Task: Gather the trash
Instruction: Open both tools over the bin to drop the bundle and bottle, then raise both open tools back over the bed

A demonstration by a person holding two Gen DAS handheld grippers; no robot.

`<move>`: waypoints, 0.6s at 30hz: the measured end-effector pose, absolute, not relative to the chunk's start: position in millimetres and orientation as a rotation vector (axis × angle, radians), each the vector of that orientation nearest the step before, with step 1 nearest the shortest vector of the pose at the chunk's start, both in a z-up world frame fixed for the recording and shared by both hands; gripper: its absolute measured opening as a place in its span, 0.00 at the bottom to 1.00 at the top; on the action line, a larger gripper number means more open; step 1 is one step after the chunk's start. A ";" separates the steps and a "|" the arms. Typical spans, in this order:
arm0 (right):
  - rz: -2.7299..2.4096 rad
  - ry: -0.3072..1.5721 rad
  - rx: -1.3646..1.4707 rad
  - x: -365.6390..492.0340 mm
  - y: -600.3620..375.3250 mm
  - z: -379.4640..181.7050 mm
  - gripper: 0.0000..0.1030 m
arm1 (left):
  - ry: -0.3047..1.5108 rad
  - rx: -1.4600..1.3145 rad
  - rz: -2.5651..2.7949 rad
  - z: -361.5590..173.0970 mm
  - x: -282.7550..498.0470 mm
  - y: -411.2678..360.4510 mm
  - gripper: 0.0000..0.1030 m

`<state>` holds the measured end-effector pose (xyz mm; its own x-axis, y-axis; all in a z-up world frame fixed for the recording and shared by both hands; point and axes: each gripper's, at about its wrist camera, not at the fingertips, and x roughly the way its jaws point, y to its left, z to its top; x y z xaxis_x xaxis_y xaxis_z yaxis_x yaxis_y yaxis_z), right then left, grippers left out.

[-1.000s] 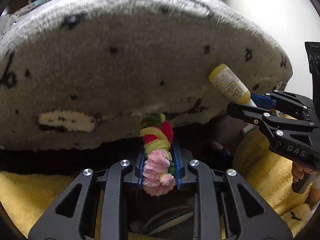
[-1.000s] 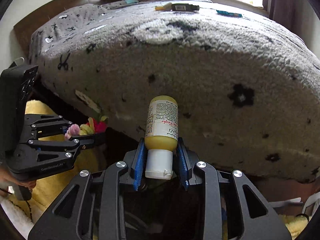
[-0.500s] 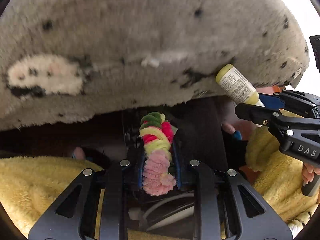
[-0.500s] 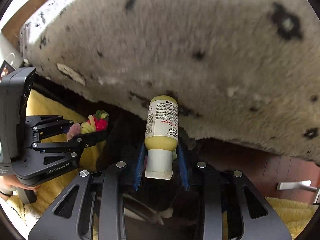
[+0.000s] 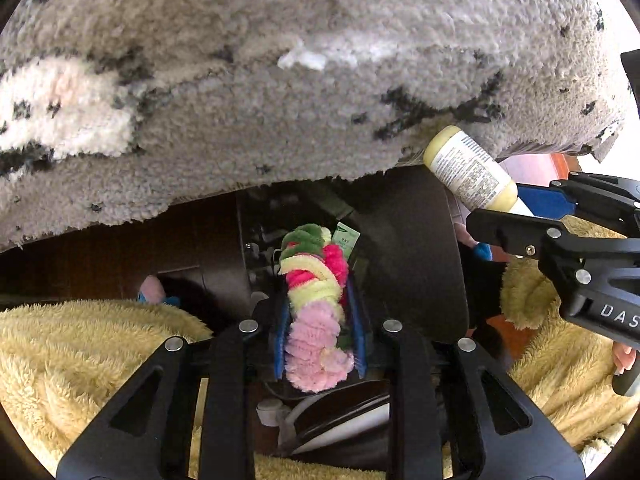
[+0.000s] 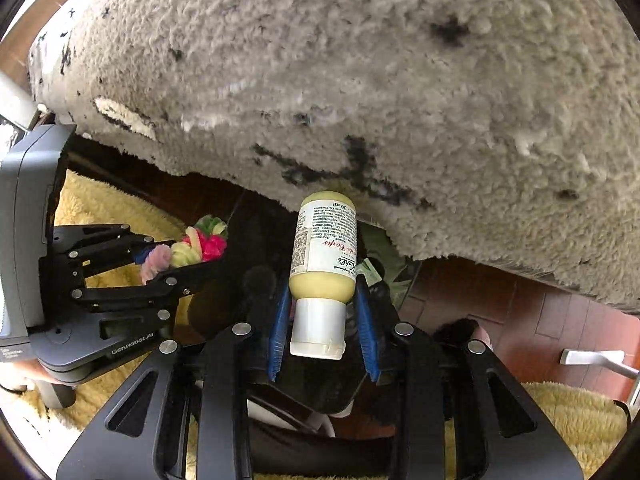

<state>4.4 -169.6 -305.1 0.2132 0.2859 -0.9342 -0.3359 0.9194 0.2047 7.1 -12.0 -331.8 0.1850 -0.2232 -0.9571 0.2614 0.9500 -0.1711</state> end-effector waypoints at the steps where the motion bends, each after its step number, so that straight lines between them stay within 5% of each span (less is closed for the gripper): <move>1: 0.428 1.289 -0.045 5.6 -170.3 -306.3 0.32 | 1.345 0.035 -0.338 -333.0 6.3 -12.5 0.24; 3: 0.421 1.288 -0.044 8.1 -170.7 -306.8 0.33 | 1.346 0.036 -0.337 -335.0 4.5 -11.3 0.25; 6: 0.415 1.278 -0.036 16.8 -169.0 -308.4 0.52 | 1.343 0.039 -0.337 -332.4 2.7 -10.3 0.33; 10: 0.397 1.256 -0.027 18.7 -176.0 -300.8 0.53 | 1.348 0.042 -0.346 -327.7 -0.2 -11.4 0.40; 12: 0.389 1.244 -0.020 18.9 -178.8 -297.6 0.55 | 1.348 0.040 -0.352 -323.6 -0.9 -11.9 0.48; 16: 0.352 1.197 -0.023 18.5 -189.8 -284.2 0.79 | 1.320 0.042 -0.354 -310.9 -1.3 -11.6 0.62; 18: 0.328 1.170 -0.015 19.2 -195.5 -276.6 0.83 | 1.294 0.048 -0.348 -301.3 -0.9 -10.4 0.74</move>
